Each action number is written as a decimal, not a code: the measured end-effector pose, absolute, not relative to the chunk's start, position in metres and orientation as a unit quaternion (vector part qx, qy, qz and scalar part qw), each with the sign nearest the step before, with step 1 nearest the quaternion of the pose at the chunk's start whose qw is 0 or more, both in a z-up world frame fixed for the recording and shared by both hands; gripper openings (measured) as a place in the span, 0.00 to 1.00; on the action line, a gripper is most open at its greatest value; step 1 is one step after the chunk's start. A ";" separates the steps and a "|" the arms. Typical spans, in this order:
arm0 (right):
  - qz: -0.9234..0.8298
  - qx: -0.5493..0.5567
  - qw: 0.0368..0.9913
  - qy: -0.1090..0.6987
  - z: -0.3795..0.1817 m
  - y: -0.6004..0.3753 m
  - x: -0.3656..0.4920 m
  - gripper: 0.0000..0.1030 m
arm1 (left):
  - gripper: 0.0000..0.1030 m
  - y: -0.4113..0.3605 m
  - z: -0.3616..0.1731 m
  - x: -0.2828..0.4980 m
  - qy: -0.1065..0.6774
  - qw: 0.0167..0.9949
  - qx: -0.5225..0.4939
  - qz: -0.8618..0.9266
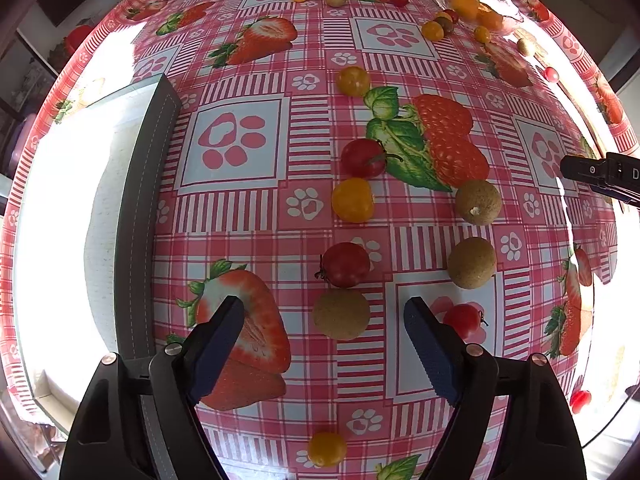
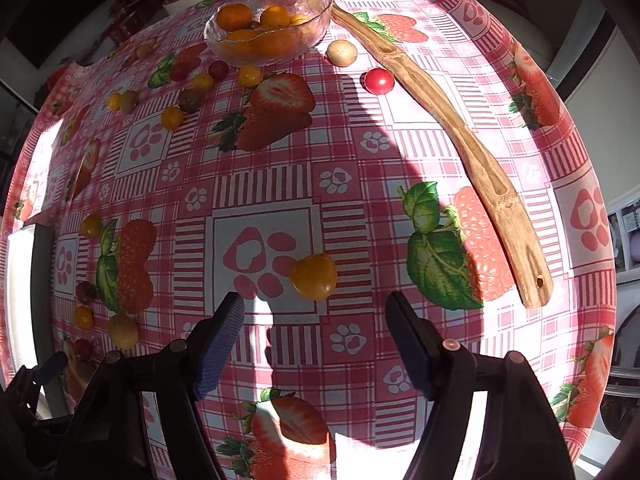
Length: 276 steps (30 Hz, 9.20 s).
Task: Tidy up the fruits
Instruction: 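Close left tool on the brown fruit while right tool grasps the yellow tomato, then carry brown fruit into white tray and open left tool while right carries tomato over, then open right tool to drop the yellow tomato into the white tray, then grasp a brown fruit with right tool while left tool grasps a red cherry tomato, then carry the red tomato in left tool and brown fruit in right tool to tray, then open left tool to drop red tomato in tray while right tool releases brown fruit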
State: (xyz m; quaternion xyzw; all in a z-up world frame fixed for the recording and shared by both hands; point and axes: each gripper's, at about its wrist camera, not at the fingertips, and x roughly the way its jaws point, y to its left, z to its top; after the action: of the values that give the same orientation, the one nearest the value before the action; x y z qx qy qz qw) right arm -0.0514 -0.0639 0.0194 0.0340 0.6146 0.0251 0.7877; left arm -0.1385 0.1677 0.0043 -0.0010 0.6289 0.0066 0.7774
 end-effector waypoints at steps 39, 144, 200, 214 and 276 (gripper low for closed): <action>0.153 0.022 0.783 0.602 0.072 0.041 -0.093 0.25 | 0.26 0.223 0.066 -0.159 0.579 0.813 -0.059 -0.010; 0.167 0.030 0.727 0.665 0.015 0.053 -0.075 0.30 | 0.63 0.158 0.012 -0.126 0.589 0.803 0.043 -0.079; 0.139 0.079 0.737 0.657 0.042 0.034 -0.114 0.30 | 0.19 0.184 0.023 -0.163 0.597 0.794 -0.050 -0.103; 0.169 0.060 0.742 0.646 0.059 0.063 -0.108 0.30 | 0.19 0.229 0.064 -0.166 0.565 0.816 -0.092 -0.073; 0.296 -0.043 0.720 0.626 0.054 0.256 -0.110 0.71 | 0.73 0.370 0.032 -0.210 0.586 0.800 -0.066 0.116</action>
State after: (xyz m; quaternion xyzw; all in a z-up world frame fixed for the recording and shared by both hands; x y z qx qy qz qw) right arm -0.1100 0.2561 0.0543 -0.0434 0.6259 0.2962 0.7202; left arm -0.2095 0.3698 0.0325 -0.0655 0.5855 0.1158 0.7997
